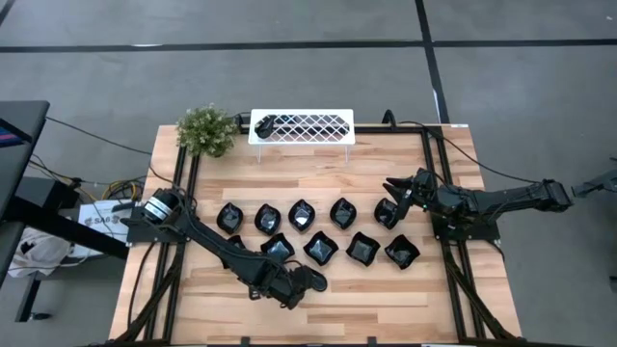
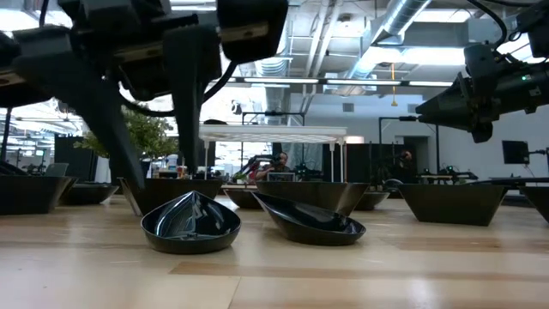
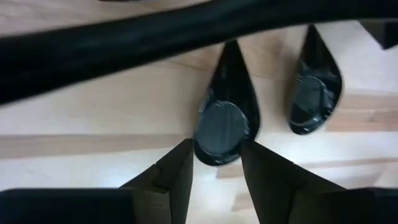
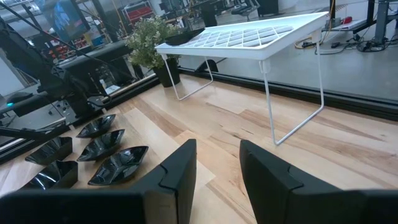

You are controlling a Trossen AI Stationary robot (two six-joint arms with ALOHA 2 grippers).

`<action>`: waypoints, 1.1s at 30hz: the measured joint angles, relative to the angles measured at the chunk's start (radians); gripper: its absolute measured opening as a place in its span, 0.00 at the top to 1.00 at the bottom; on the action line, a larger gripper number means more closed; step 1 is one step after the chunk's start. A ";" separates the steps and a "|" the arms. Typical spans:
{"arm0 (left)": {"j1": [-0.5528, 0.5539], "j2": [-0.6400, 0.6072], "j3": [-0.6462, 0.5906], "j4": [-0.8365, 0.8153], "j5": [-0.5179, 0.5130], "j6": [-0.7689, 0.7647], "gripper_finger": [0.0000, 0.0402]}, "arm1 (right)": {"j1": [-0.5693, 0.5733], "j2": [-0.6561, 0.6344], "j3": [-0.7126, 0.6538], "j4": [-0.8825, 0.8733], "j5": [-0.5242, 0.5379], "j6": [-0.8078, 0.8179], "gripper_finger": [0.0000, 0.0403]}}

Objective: Pick & Place Mini shaped plates
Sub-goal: Stack the black drop shaped plate on top of the black drop shaped plate on the shelf

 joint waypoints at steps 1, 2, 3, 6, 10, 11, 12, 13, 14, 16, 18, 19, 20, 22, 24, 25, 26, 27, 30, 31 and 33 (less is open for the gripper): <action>0.002 0.000 -0.006 0.000 0.001 0.000 0.66 | 0.000 0.000 0.000 0.000 0.000 0.000 0.70; 0.003 0.000 -0.012 0.000 0.002 0.000 0.66 | 0.000 0.000 0.000 0.000 0.000 0.000 0.70; 0.004 0.000 -0.015 -0.001 0.004 0.000 0.66 | 0.000 0.000 0.000 0.000 0.000 0.000 0.70; 0.009 0.000 -0.026 0.004 0.007 0.000 0.66 | 0.000 0.000 0.000 0.000 0.000 0.000 0.70; 0.018 0.000 -0.027 0.010 0.009 0.000 0.66 | 0.000 0.000 0.000 0.000 0.000 0.000 0.70; 0.022 0.000 -0.027 0.008 0.009 0.002 0.67 | 0.000 0.000 0.000 0.000 0.000 0.000 0.70; 0.024 0.000 -0.027 0.008 0.008 0.012 0.67 | 0.000 0.000 0.000 0.000 0.001 0.000 0.70; 0.028 0.000 -0.027 0.008 0.008 0.020 0.67 | 0.000 0.000 0.000 0.000 0.002 0.000 0.70; 0.031 0.000 -0.027 0.008 0.008 0.024 0.67 | 0.000 0.000 0.000 0.000 0.002 0.000 0.70; 0.039 0.000 -0.027 0.008 0.007 0.026 0.67 | 0.000 0.000 0.000 0.000 0.002 0.000 0.70; 0.044 0.000 -0.027 0.008 0.007 0.030 0.67 | 0.000 0.000 0.000 0.000 0.002 0.000 0.70; 0.047 0.000 -0.027 0.008 0.007 0.042 0.67 | 0.000 0.000 0.000 0.000 0.002 0.000 0.70; 0.048 0.000 -0.027 0.008 0.007 0.055 0.67 | 0.000 0.000 0.000 0.000 0.002 0.000 0.70; 0.049 0.000 -0.027 0.008 0.007 0.069 0.67 | 0.000 0.000 0.000 0.000 0.002 0.000 0.70; 0.049 0.000 -0.027 0.007 0.008 0.071 0.67 | 0.000 0.000 0.000 0.000 0.002 0.000 0.70; 0.048 0.000 -0.027 0.008 0.008 0.071 0.67 | 0.000 0.000 0.000 0.000 0.002 0.000 0.70; 0.047 0.000 -0.026 0.008 0.008 0.071 0.67 | 0.000 0.000 0.000 0.000 0.002 0.000 0.70; 0.045 0.002 -0.026 0.007 0.008 0.071 0.67 | 0.000 0.000 0.000 0.000 0.002 0.000 0.70; 0.045 0.015 -0.025 0.006 0.020 0.071 0.67 | 0.000 0.000 0.000 0.000 0.002 0.000 0.70; 0.045 0.022 -0.025 0.013 0.027 0.071 0.67 | 0.000 0.000 0.000 0.000 0.002 0.000 0.70; 0.045 0.029 -0.026 0.012 0.037 0.071 0.67 | 0.000 0.000 0.000 0.000 0.002 0.000 0.70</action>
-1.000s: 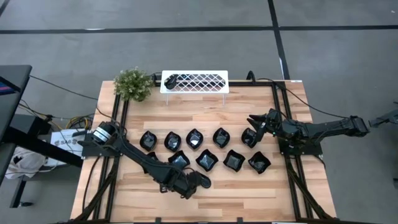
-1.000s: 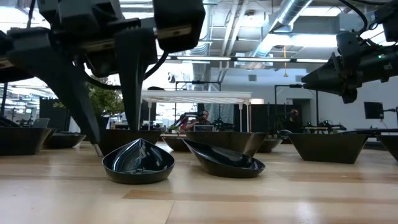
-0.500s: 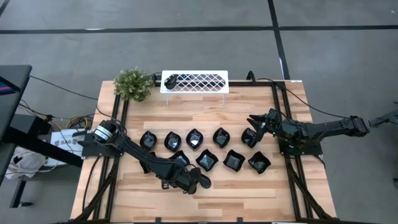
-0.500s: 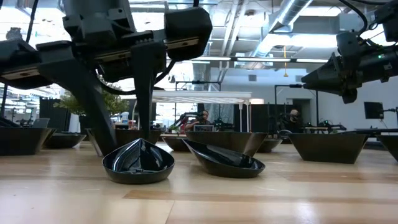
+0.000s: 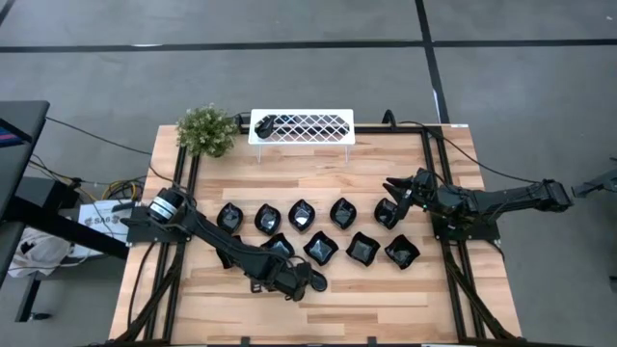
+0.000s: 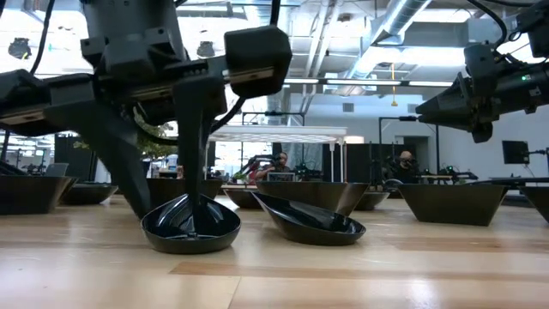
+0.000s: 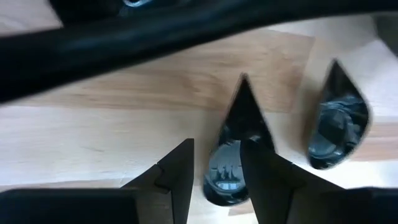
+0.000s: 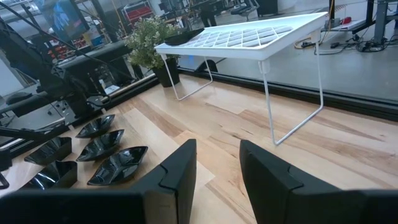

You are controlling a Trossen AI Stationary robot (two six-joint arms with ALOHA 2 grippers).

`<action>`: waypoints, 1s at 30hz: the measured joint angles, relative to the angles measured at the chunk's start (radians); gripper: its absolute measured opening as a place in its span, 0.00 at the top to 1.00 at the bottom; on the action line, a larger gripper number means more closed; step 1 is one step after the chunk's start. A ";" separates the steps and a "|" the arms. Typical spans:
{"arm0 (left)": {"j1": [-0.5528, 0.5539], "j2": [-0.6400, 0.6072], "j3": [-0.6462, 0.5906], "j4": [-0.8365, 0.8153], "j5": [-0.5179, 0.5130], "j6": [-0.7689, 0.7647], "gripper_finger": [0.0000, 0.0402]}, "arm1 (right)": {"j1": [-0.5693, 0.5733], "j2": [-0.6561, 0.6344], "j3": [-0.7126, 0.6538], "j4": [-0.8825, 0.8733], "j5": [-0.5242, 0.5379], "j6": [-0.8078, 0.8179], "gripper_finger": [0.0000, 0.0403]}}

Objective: Pick & Place Mini shaped plates
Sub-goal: Stack the black drop shaped plate on top of the black drop shaped plate on the shelf

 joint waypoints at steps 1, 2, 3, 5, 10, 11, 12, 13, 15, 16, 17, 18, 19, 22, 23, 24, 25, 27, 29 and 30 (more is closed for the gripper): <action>0.000 0.004 0.000 0.003 0.005 0.000 0.67 | 0.000 0.000 0.000 0.000 0.000 0.000 0.70; 0.000 0.006 0.000 0.009 0.008 -0.001 0.67 | 0.000 0.000 0.000 0.000 0.000 0.000 0.70; 0.000 0.007 0.000 0.006 0.008 -0.001 0.67 | 0.000 0.000 0.000 0.000 0.000 0.000 0.70; 0.000 0.007 0.000 0.006 0.008 0.000 0.67 | 0.000 0.000 0.000 0.000 0.000 0.000 0.70; 0.000 0.014 -0.003 0.002 0.008 -0.001 0.67 | 0.000 0.000 0.000 0.000 0.000 0.000 0.70; 0.000 0.015 -0.009 0.003 0.009 -0.002 0.67 | 0.000 0.000 0.000 0.000 0.000 0.000 0.70; 0.000 0.014 -0.016 0.014 0.010 -0.003 0.67 | 0.000 0.000 0.000 0.000 0.000 0.000 0.70; 0.000 0.013 -0.023 0.024 0.011 -0.003 0.67 | 0.000 0.000 0.000 0.000 0.000 0.000 0.70; 0.002 0.010 -0.029 0.035 0.011 -0.003 0.67 | 0.000 0.000 0.000 0.000 0.000 0.000 0.70; 0.002 0.009 -0.029 0.035 0.011 -0.002 0.67 | 0.000 0.000 0.000 0.000 0.000 0.000 0.70; 0.002 0.009 -0.029 0.036 0.012 -0.002 0.67 | 0.000 0.000 0.000 0.000 0.000 0.000 0.70; 0.002 0.009 -0.030 0.036 0.012 -0.002 0.67 | 0.000 0.000 0.000 0.000 0.000 0.000 0.70; 0.002 0.009 -0.030 0.036 0.012 -0.002 0.67 | 0.000 0.000 0.000 0.000 0.000 0.000 0.70; 0.002 0.009 -0.030 0.039 0.012 -0.003 0.67 | 0.000 0.000 0.000 0.000 0.000 0.000 0.70; 0.002 0.009 -0.030 0.040 0.012 -0.003 0.67 | 0.000 0.000 0.000 0.000 0.000 0.000 0.70; 0.002 0.009 -0.031 0.040 0.012 -0.003 0.67 | 0.000 0.000 0.000 0.000 0.000 0.000 0.70; 0.002 0.009 -0.031 0.041 0.012 -0.003 0.67 | 0.000 0.000 0.000 0.000 0.000 0.000 0.70; 0.002 0.009 -0.031 0.043 0.012 -0.003 0.68 | 0.000 0.000 0.000 0.000 0.000 0.000 0.70; 0.002 0.009 -0.031 0.044 0.012 -0.003 0.70 | 0.000 0.000 0.000 0.000 0.000 0.000 0.70; 0.002 0.009 -0.032 0.044 0.013 -0.003 0.72 | 0.000 0.000 0.000 0.000 0.000 0.000 0.70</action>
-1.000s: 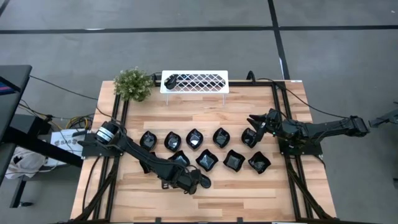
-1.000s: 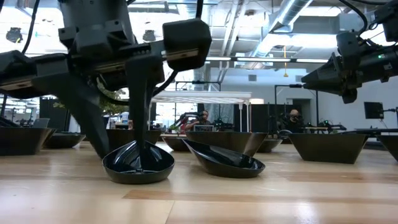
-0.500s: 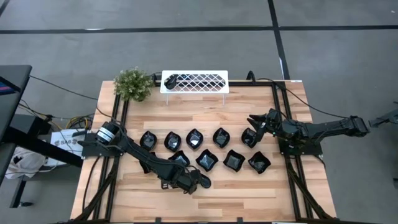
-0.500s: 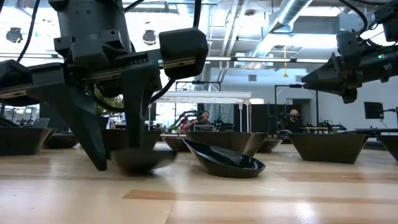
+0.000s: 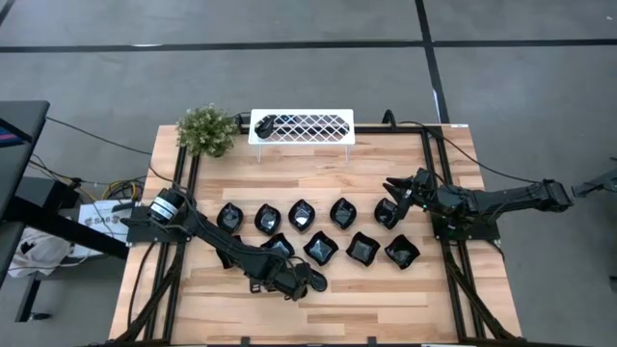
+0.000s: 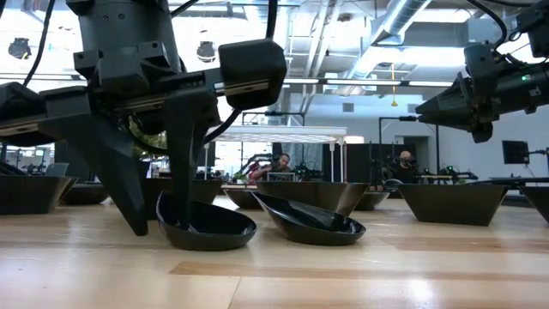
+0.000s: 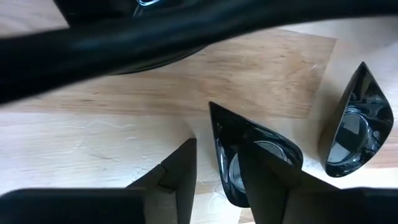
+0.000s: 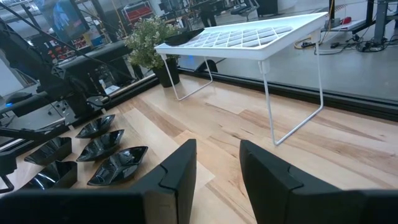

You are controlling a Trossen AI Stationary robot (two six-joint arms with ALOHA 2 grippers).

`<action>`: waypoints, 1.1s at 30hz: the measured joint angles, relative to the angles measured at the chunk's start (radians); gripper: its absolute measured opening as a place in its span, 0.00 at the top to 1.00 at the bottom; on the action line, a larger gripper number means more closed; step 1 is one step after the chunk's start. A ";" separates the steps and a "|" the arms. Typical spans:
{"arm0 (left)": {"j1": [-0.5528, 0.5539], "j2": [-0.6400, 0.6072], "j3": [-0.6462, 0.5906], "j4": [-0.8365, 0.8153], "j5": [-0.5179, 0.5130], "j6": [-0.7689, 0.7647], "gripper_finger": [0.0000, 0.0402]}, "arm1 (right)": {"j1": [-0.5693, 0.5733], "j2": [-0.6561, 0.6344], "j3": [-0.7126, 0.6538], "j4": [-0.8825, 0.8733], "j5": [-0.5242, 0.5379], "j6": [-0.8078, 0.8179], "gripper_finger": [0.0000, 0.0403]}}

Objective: Pick & Place Mini shaped plates
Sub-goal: Stack the black drop shaped plate on top of the black drop shaped plate on the shelf

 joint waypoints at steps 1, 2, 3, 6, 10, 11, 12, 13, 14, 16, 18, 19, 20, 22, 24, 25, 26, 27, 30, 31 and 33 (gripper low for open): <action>0.000 0.000 0.000 -0.001 0.001 0.000 0.73 | 0.000 0.000 0.000 0.000 0.000 0.000 0.70; 0.000 0.000 0.000 -0.001 0.001 0.000 0.76 | 0.000 0.000 0.000 0.000 0.000 0.000 0.70; 0.000 0.000 -0.001 0.000 0.001 0.000 0.78 | 0.000 0.000 0.000 0.000 0.000 0.000 0.70; 0.000 0.001 -0.001 0.017 0.001 -0.001 0.85 | 0.000 0.000 0.000 0.000 0.000 0.000 0.70; 0.001 0.002 -0.001 0.032 -0.004 -0.001 0.93 | 0.000 0.000 0.000 0.000 0.000 0.000 0.70; 0.001 0.002 -0.001 0.035 -0.005 -0.001 0.95 | 0.000 0.000 0.000 0.000 0.000 0.000 0.70; 0.001 0.001 0.000 0.040 -0.005 -0.001 0.97 | 0.000 0.000 0.000 0.000 0.000 0.000 0.70; 0.000 0.001 0.001 0.043 -0.005 -0.001 0.98 | 0.000 0.000 0.000 0.000 0.000 0.000 0.70; 0.000 -0.001 0.001 0.044 -0.005 -0.001 0.98 | 0.000 0.000 0.000 0.000 0.000 0.000 0.70; 0.000 -0.005 0.001 0.045 -0.003 -0.001 0.97 | 0.000 0.000 0.000 0.000 0.000 0.000 0.70; -0.001 -0.013 -0.001 0.041 0.001 -0.001 0.96 | 0.000 0.000 0.000 0.000 0.000 0.000 0.70; -0.003 -0.019 -0.001 0.044 0.002 0.000 0.96 | 0.000 0.000 0.000 0.000 0.000 0.000 0.70; -0.005 -0.027 -0.001 0.046 0.002 0.000 0.96 | 0.000 0.000 0.000 0.000 0.000 0.000 0.70; -0.010 -0.050 -0.001 0.052 0.006 0.000 0.97 | 0.000 0.000 0.000 0.000 0.000 0.000 0.70; -0.017 -0.083 -0.001 0.052 0.008 0.000 0.98 | 0.000 0.000 0.000 0.000 0.000 0.000 0.70; -0.021 -0.102 -0.001 0.053 0.006 0.002 0.98 | 0.000 0.000 0.000 0.000 0.000 0.000 0.70; -0.025 -0.124 -0.001 0.053 0.006 0.003 0.98 | 0.000 0.000 0.000 0.000 0.000 0.000 0.70; -0.030 -0.149 -0.001 0.054 0.004 0.014 0.97 | 0.000 0.000 0.000 0.000 0.000 0.000 0.70; -0.044 -0.231 -0.001 0.057 -0.036 0.096 0.96 | 0.000 0.000 0.000 0.000 0.000 0.000 0.70; -0.047 -0.258 -0.001 0.054 -0.062 0.130 0.96 | 0.000 0.000 0.000 0.000 0.000 0.000 0.70; -0.047 -0.311 -0.001 0.052 -0.126 0.201 0.96 | 0.000 0.000 0.000 0.000 0.000 0.000 0.70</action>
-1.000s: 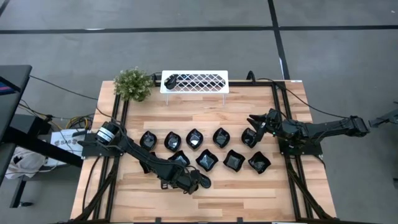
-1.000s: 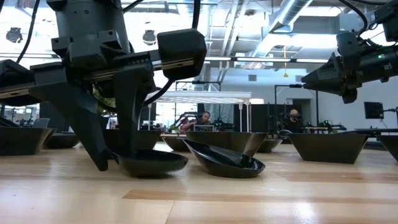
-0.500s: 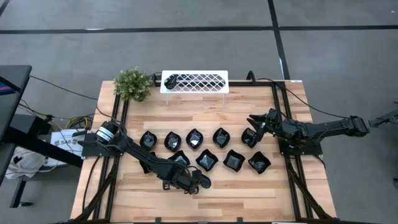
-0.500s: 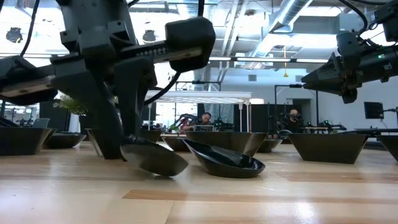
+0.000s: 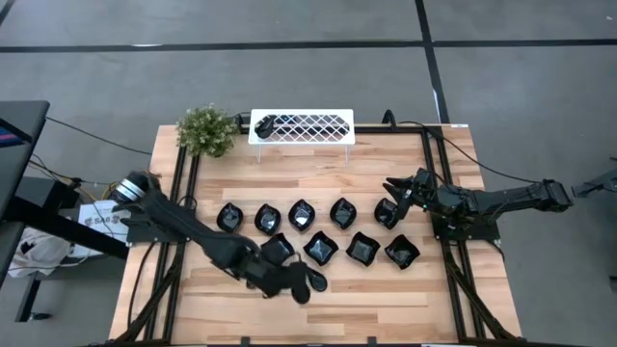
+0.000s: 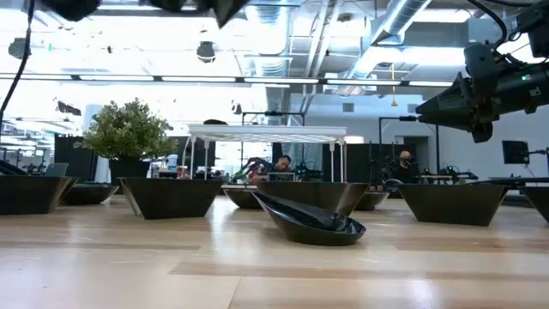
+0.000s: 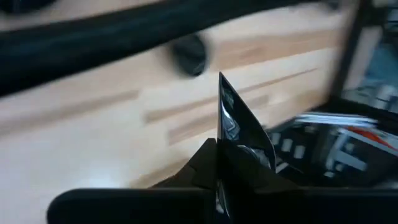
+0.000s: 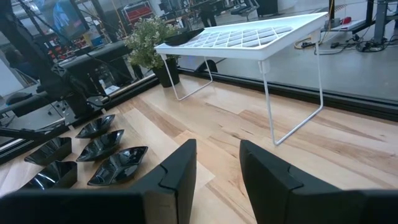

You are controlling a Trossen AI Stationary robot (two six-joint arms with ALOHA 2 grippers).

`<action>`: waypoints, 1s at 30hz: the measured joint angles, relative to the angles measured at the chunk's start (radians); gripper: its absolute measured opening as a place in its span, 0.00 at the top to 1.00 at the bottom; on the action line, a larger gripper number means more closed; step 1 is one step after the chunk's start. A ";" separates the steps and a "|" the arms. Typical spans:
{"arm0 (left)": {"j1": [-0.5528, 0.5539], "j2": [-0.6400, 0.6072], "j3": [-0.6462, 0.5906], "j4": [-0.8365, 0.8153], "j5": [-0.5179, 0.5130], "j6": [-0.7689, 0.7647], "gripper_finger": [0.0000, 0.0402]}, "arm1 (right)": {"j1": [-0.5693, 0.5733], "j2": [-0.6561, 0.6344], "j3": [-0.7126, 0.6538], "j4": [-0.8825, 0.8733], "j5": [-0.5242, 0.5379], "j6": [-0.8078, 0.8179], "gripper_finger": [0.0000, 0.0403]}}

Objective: Pick & Place Mini shaped plates
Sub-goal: Stack the black drop shaped plate on top of the black drop shaped plate on the shelf

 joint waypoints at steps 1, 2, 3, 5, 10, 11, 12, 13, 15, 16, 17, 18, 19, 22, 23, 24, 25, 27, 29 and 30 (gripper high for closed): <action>0.003 -0.025 0.000 -0.005 -0.034 0.041 0.97 | 0.000 0.000 0.000 0.000 0.000 0.000 0.70; 0.008 -0.050 0.000 -0.004 -0.068 0.087 0.97 | 0.000 0.000 0.000 0.000 0.000 0.000 0.70; 0.014 -0.074 0.000 -0.007 -0.101 0.139 0.98 | 0.000 0.000 0.000 0.000 0.000 0.000 0.70; 0.037 -0.119 0.000 -0.014 -0.154 0.241 0.98 | 0.000 0.000 0.000 0.000 0.000 0.000 0.70; 0.140 -0.219 0.000 -0.049 -0.202 0.518 0.97 | 0.000 0.000 0.000 0.000 0.000 0.000 0.70; 0.166 -0.236 0.000 -0.051 -0.202 0.583 0.97 | 0.000 0.000 0.000 0.000 0.000 0.000 0.70; 0.194 -0.254 0.000 -0.049 -0.202 0.648 0.97 | 0.000 0.000 0.000 0.000 0.000 0.000 0.70; 0.223 -0.270 0.001 -0.049 -0.201 0.712 0.97 | 0.000 0.000 0.000 0.000 0.000 0.000 0.70; 0.284 -0.307 0.001 -0.050 -0.194 0.843 0.98 | 0.000 0.000 0.000 0.000 0.000 0.000 0.70; 0.316 -0.324 0.001 -0.049 -0.192 0.896 0.98 | 0.000 0.000 0.000 0.000 0.000 0.000 0.70; 0.349 -0.344 0.001 -0.050 -0.189 0.948 0.98 | 0.000 0.000 0.000 0.000 0.000 0.000 0.70; 0.380 -0.364 0.001 -0.054 -0.188 0.996 0.97 | 0.000 0.000 0.000 0.000 0.000 0.000 0.70; 0.412 -0.384 0.001 -0.056 -0.187 1.045 0.97 | 0.000 0.000 0.000 0.000 0.000 0.000 0.70; 0.511 -0.441 0.001 -0.057 -0.186 1.174 0.97 | 0.000 0.000 0.000 0.000 0.001 0.000 0.70; 0.544 -0.458 0.001 -0.057 -0.181 1.213 0.97 | 0.000 0.000 0.000 0.000 0.001 0.000 0.70; 0.580 -0.474 0.001 -0.056 -0.165 1.247 0.97 | 0.000 0.000 0.000 0.000 0.001 0.000 0.70; 0.617 -0.489 0.002 -0.057 -0.144 1.275 0.97 | 0.000 0.000 0.000 0.000 0.001 0.000 0.70; 0.687 -0.510 0.002 -0.057 -0.098 1.326 0.98 | 0.000 0.000 0.000 0.000 0.001 0.000 0.70; 0.754 -0.518 0.002 -0.057 -0.055 1.379 0.97 | 0.000 0.000 0.000 0.000 0.001 0.000 0.70; 0.786 -0.521 0.002 -0.057 -0.032 1.405 0.97 | 0.000 0.000 0.000 0.000 0.001 0.000 0.70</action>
